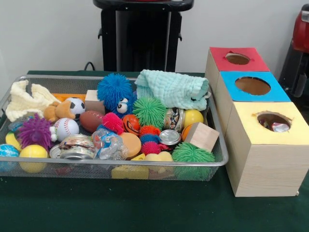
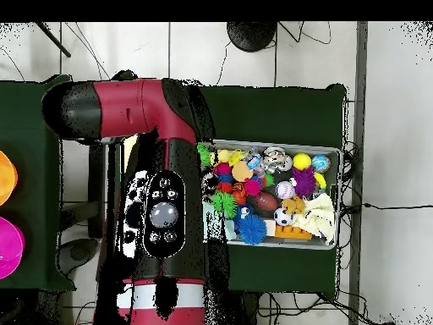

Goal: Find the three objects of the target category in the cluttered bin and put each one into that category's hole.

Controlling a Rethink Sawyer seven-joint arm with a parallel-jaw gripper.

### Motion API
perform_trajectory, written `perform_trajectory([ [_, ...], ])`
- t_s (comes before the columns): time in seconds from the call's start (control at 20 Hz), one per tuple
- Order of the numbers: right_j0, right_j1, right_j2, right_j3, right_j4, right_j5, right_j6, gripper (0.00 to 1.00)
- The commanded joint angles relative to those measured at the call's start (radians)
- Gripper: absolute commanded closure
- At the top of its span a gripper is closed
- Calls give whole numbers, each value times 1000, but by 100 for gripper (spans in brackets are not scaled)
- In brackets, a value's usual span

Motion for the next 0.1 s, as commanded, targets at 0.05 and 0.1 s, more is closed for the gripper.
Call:
perform_trajectory([
  [0.05, -42, 32, 108, -15, -69, 71, -186, 0],
  [0.1, -41, 26, 110, -4, -70, 66, -185, 0],
])
